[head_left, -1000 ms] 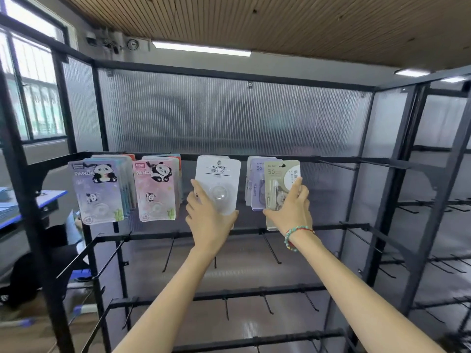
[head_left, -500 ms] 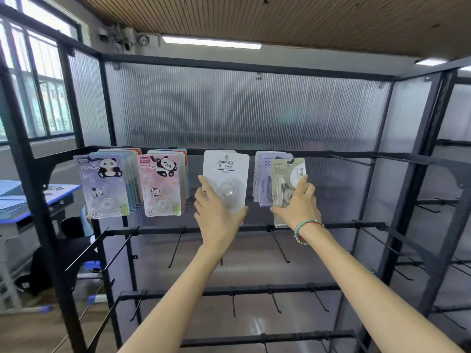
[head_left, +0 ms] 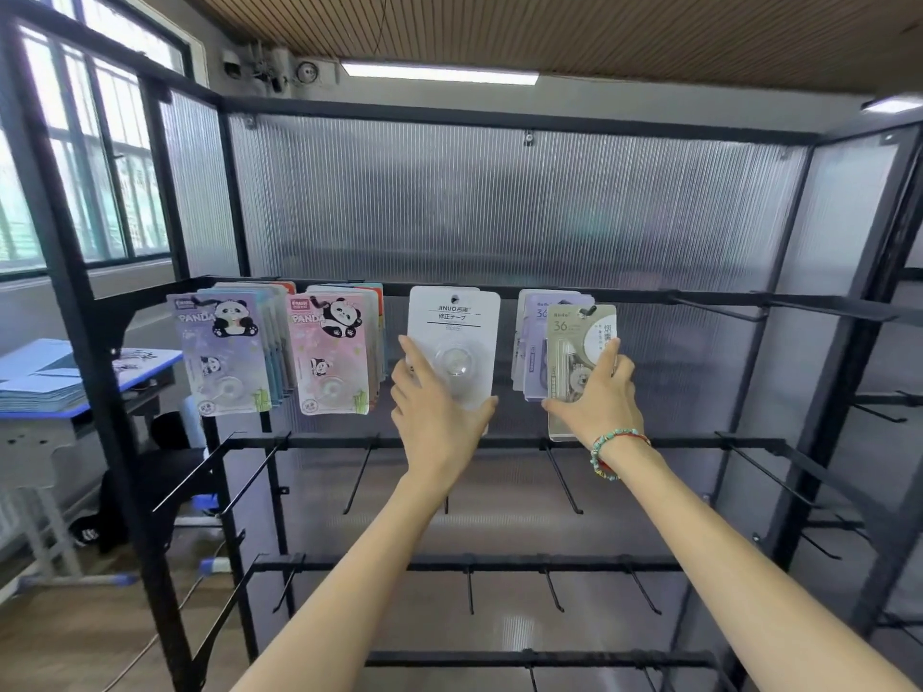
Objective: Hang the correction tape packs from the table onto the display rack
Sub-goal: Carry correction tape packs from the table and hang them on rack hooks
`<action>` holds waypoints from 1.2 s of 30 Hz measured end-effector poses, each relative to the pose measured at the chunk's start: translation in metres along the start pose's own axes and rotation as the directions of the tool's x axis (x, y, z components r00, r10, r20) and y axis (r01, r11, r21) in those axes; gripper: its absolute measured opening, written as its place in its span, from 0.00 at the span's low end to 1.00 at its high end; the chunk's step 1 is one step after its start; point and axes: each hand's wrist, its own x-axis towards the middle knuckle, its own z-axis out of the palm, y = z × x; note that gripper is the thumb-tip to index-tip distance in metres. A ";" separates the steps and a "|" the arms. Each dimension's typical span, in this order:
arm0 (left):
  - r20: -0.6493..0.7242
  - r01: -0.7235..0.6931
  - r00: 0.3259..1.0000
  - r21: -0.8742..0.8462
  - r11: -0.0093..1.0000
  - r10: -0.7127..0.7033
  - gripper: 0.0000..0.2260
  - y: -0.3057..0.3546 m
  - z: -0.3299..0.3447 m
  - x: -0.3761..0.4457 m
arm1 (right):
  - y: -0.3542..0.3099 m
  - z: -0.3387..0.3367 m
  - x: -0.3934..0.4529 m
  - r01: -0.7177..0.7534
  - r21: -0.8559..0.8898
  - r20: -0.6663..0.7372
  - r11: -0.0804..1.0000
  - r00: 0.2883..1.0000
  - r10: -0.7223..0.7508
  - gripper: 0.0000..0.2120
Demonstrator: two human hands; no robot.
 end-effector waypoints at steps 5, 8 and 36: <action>-0.003 -0.001 1.000 0.015 1.000 0.001 0.56 -0.004 0.003 -0.003 | 0.001 0.001 0.001 0.007 0.001 -0.001 1.000 1.000 -0.007 0.55; -0.014 0.012 1.000 0.001 1.000 -0.012 0.56 -0.007 0.004 -0.004 | 0.001 0.002 0.002 0.009 0.000 0.001 1.000 1.000 -0.009 0.55; 0.016 0.102 0.995 0.074 0.992 -0.103 0.57 -0.016 0.055 0.045 | 0.000 0.036 0.043 -0.033 -0.087 -0.064 0.996 0.998 0.028 0.57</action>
